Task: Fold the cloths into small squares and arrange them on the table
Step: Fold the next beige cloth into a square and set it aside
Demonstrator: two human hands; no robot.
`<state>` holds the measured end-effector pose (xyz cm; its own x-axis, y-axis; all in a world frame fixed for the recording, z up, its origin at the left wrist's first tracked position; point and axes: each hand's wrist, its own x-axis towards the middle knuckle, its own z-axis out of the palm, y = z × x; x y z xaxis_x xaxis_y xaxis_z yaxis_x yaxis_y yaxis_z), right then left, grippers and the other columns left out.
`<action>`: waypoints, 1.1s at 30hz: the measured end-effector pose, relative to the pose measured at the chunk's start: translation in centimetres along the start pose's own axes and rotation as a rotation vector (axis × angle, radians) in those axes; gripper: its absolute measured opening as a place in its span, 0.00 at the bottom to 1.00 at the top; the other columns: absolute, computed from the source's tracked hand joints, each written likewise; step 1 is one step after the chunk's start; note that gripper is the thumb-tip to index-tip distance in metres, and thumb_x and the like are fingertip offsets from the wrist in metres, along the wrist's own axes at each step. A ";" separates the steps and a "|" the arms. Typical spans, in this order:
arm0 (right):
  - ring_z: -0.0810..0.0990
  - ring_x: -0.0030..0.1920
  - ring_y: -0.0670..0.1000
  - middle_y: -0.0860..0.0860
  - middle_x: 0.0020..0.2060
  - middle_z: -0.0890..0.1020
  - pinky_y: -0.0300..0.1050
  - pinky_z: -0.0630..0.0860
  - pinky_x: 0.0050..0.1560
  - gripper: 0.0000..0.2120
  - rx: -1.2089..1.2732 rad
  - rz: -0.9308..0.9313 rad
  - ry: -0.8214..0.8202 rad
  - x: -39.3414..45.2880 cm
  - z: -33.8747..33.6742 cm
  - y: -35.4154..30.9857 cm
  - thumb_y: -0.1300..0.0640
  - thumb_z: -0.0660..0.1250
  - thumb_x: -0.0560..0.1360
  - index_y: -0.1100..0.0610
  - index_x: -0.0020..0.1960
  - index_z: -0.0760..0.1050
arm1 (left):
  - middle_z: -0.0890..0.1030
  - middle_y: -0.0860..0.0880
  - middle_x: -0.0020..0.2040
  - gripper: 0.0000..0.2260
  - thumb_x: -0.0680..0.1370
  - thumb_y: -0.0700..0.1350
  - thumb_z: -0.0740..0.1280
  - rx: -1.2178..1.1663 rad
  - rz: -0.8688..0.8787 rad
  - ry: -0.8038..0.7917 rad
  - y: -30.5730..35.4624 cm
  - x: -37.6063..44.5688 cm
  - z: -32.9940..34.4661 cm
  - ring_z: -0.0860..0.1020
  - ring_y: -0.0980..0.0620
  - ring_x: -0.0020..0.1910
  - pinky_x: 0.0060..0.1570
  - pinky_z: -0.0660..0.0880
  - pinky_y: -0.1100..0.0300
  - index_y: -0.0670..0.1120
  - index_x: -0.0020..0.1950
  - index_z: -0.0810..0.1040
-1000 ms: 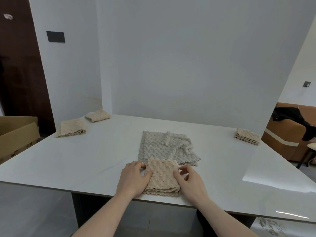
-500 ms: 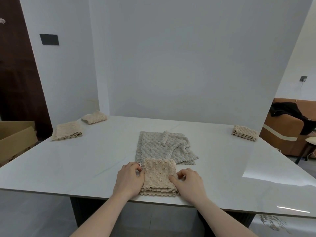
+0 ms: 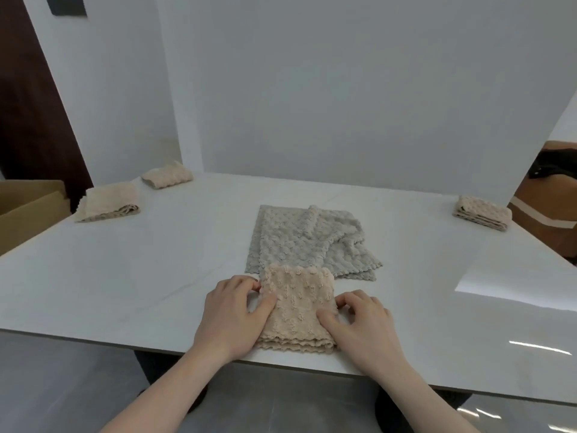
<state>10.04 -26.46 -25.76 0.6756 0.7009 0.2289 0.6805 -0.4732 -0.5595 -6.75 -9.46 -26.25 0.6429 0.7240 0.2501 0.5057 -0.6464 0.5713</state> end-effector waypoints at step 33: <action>0.77 0.32 0.46 0.51 0.44 0.85 0.37 0.73 0.32 0.02 0.643 0.598 -0.494 -2.0 -22.7 -11.9 0.58 0.69 0.77 0.56 0.49 0.77 | 0.83 0.41 0.41 0.11 0.77 0.45 0.74 -0.513 -0.695 -0.333 18.8 -5.1 -17.5 0.74 0.52 0.30 0.37 0.70 0.57 0.43 0.45 0.73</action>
<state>7.06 -34.31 -1.48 0.5632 0.6547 -0.5042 -0.1124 -0.5438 -0.8317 -10.59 -21.06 -3.08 0.4629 0.7509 -0.4711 0.5744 0.1507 0.8046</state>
